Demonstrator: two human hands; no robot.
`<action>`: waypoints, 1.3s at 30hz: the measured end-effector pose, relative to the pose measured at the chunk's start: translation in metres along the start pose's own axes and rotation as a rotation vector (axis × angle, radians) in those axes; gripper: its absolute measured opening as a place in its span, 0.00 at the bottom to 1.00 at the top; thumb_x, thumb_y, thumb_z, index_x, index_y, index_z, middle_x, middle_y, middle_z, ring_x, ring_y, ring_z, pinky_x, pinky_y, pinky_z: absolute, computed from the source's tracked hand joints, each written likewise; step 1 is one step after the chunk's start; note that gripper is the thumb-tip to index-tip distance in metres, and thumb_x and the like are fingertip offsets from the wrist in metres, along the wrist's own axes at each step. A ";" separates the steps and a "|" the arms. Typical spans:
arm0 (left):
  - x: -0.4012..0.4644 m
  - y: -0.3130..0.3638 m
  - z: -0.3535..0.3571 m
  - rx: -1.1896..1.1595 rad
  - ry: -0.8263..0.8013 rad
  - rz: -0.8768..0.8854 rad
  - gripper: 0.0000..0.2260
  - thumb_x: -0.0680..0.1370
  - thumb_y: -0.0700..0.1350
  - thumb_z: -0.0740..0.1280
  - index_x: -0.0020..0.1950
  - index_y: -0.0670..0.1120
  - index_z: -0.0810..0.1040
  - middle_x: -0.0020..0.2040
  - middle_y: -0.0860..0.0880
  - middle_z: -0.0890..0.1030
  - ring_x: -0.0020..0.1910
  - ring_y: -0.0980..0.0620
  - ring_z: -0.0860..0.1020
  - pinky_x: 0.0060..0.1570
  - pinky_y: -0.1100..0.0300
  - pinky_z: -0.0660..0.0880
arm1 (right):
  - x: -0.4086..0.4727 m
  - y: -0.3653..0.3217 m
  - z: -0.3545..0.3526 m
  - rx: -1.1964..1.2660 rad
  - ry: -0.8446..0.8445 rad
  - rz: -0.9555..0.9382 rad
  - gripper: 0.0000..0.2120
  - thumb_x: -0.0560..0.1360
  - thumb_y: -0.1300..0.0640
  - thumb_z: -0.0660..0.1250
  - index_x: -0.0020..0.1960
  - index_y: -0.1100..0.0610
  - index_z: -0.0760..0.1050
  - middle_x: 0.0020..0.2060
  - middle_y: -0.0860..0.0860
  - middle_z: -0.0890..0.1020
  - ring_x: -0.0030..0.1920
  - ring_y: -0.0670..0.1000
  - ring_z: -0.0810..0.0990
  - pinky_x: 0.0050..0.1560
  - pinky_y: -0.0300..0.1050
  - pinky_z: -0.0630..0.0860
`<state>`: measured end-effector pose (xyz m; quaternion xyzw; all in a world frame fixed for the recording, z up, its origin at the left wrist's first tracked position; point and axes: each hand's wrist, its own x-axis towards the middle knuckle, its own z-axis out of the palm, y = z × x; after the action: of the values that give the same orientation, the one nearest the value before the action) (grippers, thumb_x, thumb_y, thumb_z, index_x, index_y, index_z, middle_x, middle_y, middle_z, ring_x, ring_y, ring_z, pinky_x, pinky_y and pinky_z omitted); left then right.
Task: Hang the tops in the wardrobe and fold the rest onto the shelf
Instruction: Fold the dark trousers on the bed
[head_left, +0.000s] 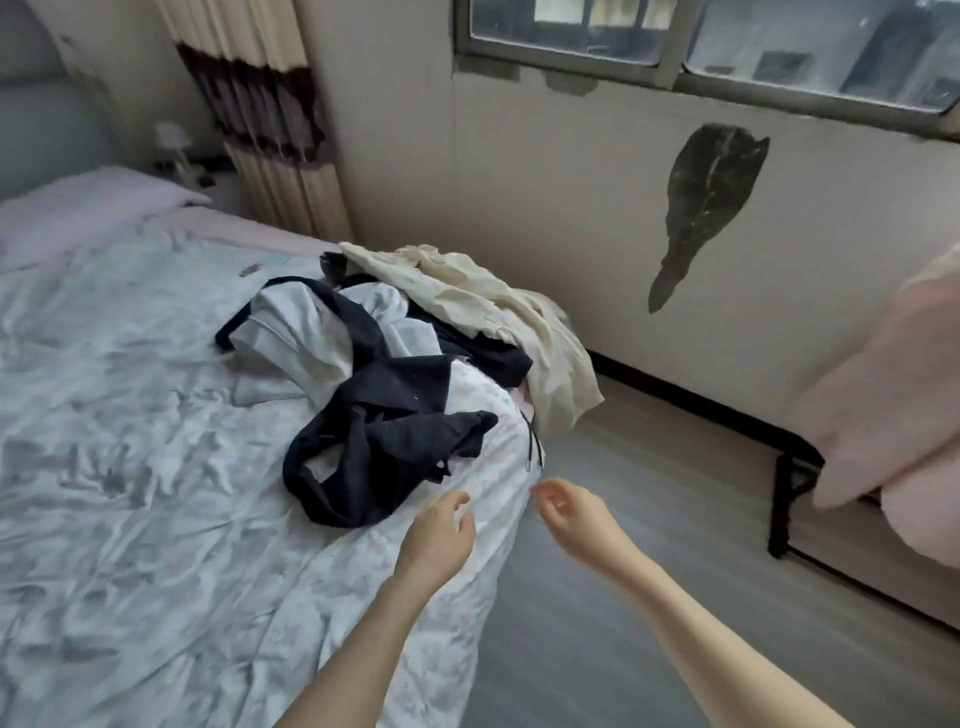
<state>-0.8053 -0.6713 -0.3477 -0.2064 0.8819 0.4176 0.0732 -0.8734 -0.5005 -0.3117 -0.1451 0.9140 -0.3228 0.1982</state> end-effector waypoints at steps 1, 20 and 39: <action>0.017 -0.003 -0.001 0.016 0.003 -0.024 0.17 0.80 0.46 0.57 0.69 0.48 0.69 0.68 0.51 0.70 0.64 0.52 0.71 0.58 0.61 0.69 | 0.026 0.000 0.005 -0.027 -0.044 -0.023 0.15 0.78 0.60 0.57 0.62 0.56 0.75 0.57 0.51 0.80 0.56 0.51 0.78 0.54 0.41 0.70; 0.298 -0.074 0.044 0.698 -0.220 -0.327 0.43 0.75 0.63 0.62 0.77 0.54 0.36 0.77 0.43 0.35 0.75 0.39 0.35 0.69 0.36 0.39 | 0.374 0.052 0.085 -0.515 -0.657 -0.159 0.31 0.75 0.63 0.57 0.75 0.52 0.51 0.72 0.51 0.58 0.68 0.57 0.62 0.63 0.49 0.68; 0.272 -0.062 -0.107 -0.562 0.436 -0.535 0.05 0.80 0.50 0.62 0.45 0.55 0.75 0.41 0.57 0.78 0.44 0.57 0.78 0.42 0.63 0.71 | 0.383 -0.061 0.069 0.425 -0.676 -0.058 0.16 0.76 0.49 0.66 0.62 0.50 0.68 0.56 0.48 0.79 0.56 0.42 0.77 0.52 0.33 0.72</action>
<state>-1.0207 -0.8707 -0.4050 -0.5222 0.6447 0.5542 -0.0679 -1.1704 -0.7334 -0.4240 -0.2248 0.7058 -0.4442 0.5040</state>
